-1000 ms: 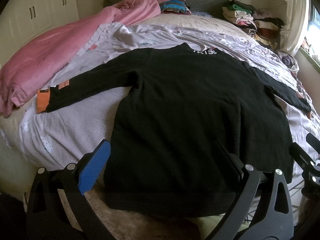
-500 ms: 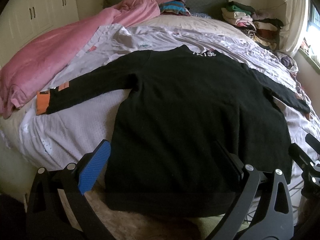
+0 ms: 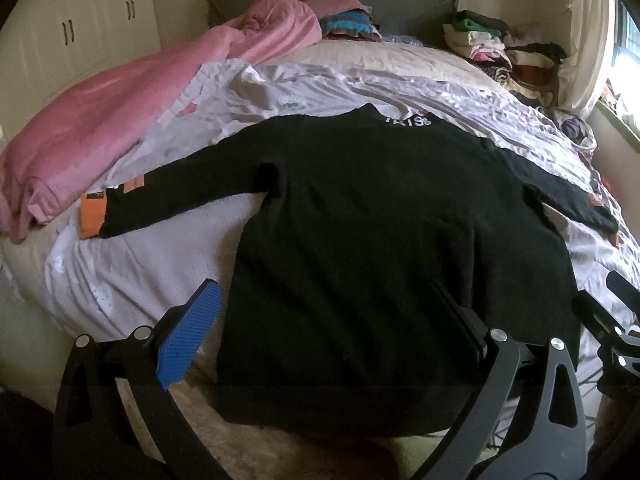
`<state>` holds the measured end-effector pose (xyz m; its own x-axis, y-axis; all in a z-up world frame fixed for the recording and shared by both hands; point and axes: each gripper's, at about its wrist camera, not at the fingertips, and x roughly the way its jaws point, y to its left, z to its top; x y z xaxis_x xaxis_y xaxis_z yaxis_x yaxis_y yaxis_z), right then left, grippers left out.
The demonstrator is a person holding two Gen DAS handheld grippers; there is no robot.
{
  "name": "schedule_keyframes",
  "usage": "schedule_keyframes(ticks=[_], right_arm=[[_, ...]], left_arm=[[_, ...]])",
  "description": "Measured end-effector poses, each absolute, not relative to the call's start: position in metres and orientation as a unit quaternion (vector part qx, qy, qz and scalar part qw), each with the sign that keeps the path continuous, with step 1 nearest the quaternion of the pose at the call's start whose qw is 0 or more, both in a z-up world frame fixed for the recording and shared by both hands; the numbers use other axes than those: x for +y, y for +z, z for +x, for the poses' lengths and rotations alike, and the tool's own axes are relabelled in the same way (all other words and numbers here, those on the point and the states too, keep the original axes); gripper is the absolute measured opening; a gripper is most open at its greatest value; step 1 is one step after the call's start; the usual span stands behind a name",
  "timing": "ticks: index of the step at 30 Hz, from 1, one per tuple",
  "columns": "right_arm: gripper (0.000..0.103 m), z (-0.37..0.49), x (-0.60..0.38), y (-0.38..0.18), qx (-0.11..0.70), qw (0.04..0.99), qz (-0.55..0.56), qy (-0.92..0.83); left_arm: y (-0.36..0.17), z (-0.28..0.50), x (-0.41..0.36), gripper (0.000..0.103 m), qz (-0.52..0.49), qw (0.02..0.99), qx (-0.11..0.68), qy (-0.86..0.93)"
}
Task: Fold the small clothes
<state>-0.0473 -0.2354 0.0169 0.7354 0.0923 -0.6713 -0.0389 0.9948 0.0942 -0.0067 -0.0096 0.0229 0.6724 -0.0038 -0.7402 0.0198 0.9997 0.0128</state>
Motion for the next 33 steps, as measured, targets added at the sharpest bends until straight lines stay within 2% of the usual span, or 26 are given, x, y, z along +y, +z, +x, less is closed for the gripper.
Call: schedule_keyframes(ticks=[15,33], right_arm=[[0.099,-0.04,-0.257,0.027,0.344,0.937,0.058,0.011],[0.099,0.0,-0.336,0.044,0.322,0.939,0.108,-0.055]], left_arm=[[0.034,0.003,-0.03,0.094,0.018,0.915,0.402,-0.034],[0.065,0.06,-0.104,0.094,0.043,0.916,0.391,-0.077]])
